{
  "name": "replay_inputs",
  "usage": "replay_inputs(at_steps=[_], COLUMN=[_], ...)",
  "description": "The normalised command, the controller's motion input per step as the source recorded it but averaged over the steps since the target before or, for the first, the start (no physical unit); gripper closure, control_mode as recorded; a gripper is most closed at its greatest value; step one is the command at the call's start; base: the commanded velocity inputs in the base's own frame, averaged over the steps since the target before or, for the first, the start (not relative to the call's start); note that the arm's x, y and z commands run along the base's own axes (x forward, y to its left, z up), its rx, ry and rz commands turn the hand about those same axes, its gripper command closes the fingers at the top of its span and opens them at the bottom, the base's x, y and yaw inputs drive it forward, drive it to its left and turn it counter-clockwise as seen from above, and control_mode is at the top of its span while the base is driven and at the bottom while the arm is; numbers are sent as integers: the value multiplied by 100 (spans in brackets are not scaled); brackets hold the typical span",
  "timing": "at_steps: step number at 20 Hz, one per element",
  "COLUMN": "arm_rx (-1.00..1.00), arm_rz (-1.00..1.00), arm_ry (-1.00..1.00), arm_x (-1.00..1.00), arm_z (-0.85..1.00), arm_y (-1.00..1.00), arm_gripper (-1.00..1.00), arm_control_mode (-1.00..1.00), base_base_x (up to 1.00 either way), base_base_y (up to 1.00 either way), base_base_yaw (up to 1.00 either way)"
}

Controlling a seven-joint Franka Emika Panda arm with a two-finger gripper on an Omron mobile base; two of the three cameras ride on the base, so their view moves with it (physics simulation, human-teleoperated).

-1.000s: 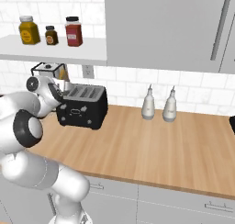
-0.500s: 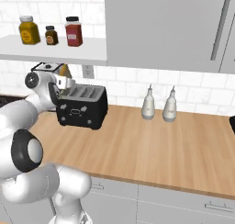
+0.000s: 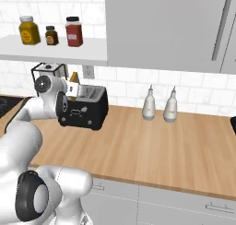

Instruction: Start the toaster. Once the lever pops up, take the bread to the plate on the dining counter.

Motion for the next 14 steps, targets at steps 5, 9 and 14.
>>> replay_inputs(at_steps=[5,9,14], arm_rx=[-1,-5,-2], arm_rz=[-1,-4,-1], arm_ry=[21,23,10], arm_x=[-48,-51,-56], arm_z=[13,1,0], arm_y=[-25,-2,-42], arm_gripper=[100,100,100], arm_control_mode=[-100,-100,-100], base_base_x=[0,0,0], base_base_y=[0,0,0], base_base_yaw=[0,0,0])
